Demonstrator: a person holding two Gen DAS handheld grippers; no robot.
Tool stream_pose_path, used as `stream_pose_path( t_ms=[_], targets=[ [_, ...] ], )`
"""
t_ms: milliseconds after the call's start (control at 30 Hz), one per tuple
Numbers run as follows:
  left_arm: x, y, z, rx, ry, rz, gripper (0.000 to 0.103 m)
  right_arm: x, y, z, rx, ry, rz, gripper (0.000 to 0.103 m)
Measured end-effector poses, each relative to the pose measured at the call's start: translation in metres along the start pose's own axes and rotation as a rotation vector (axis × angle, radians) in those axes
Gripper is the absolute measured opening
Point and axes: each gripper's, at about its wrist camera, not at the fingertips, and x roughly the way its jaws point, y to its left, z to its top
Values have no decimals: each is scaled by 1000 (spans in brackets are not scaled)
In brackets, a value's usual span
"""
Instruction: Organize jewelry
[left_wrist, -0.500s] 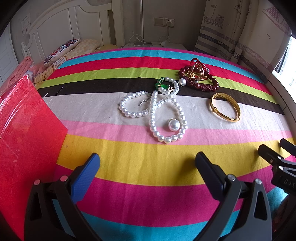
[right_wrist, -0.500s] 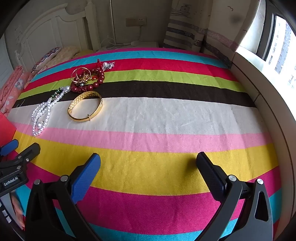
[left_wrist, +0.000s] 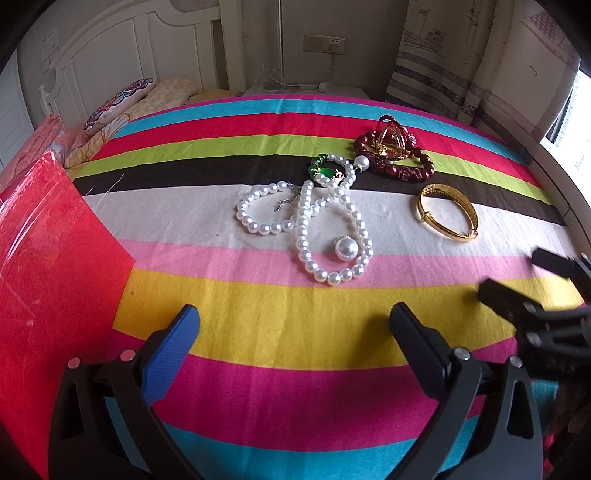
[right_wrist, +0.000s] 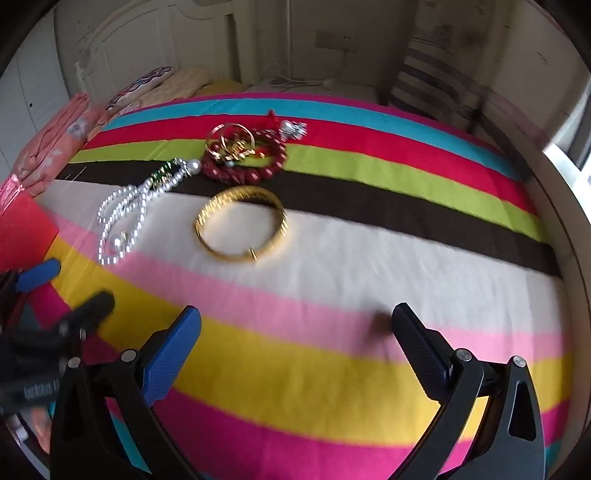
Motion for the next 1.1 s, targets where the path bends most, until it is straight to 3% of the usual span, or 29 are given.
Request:
stream_pose_path(
  t_ms=[267,333,367,400,600,967,1000,1033,1067,1100],
  targets=[
    [1,0,2,-1,0,0,101,25,23,37,-77,-16,54,98],
    [1,0,2,-1,0,0,101,20,23,38,-77,-42,74,81],
    [1,0,2,-1,0,0,101,19,21,38,-71,-53,73,63],
    [1,0,2,-1,0,1,101,17,18,37,-59,-59,64,60],
    [2,-2,1,2,2,-2,101,5,-5,28,27,-86,169,59],
    [23,-9,33,5,34,-2,101,-15,-27,6,125,-118,189,59],
    [25,-10,36,12,31,-7,98,-16,-29,4,134,-120,194,59],
    [25,-12,37,22,18,-13,84,-17,-32,4,144,-121,201,59],
    [21,-16,38,42,-3,-24,61,-16,-34,1,153,-122,206,59],
    [18,-19,38,57,-9,-35,47,-16,-36,0,163,-122,212,59]
  ],
)
